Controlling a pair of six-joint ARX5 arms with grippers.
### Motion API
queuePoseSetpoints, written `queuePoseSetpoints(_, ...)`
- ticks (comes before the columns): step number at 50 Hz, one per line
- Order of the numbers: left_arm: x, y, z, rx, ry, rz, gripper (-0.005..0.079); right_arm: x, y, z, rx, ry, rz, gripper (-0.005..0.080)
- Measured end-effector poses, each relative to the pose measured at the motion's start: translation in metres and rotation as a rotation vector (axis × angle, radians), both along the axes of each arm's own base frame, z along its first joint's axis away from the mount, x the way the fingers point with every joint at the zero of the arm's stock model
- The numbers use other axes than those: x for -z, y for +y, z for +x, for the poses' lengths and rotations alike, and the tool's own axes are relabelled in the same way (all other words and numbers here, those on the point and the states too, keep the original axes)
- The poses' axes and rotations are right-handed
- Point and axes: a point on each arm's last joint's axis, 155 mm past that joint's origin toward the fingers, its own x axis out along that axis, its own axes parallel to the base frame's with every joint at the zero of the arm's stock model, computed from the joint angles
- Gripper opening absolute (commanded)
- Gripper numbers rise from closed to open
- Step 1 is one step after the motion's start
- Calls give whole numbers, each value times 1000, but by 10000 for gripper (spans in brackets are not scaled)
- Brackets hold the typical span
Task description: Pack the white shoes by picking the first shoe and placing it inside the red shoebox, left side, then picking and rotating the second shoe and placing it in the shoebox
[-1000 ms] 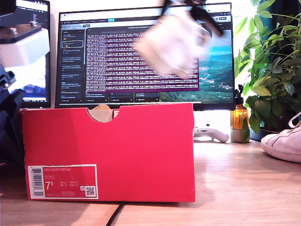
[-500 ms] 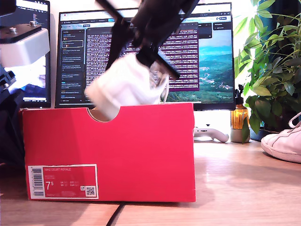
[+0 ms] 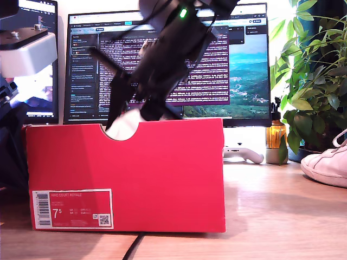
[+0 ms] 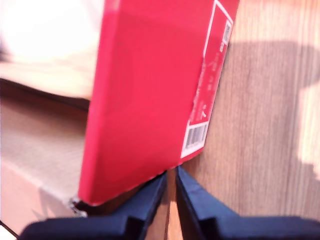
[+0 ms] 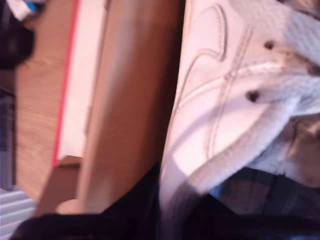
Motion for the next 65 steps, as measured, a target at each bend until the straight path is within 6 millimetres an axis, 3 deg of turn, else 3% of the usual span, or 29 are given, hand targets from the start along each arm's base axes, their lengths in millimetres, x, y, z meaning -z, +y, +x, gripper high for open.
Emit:
queuePoseSetpoints(17,0,0,0,0,0,0,43,4,-4,7,33,-25,-26,16)
queuePoseSetpoints(23,0,0,0,0,0,0,43,4,-3,5,30,-21,-26,84)
queuePoseSetpoints(31,0,0,0,1,0,-1,43,2,-2,6,27,-28,-21,267)
queuePoseSetpoints(40,0,0,0,0,-1,-1,43,-1,1,8,25,-40,-5,283)
queuePoseSetpoints(48,0,0,0,0,-1,-1,43,-13,9,14,15,-73,45,283)
queuePoseSetpoints(55,0,0,0,1,-1,-2,43,-20,1,17,-4,-75,16,283)
queuePoseSetpoints(65,0,-1,0,2,0,-3,43,-62,-37,49,78,-127,61,283)
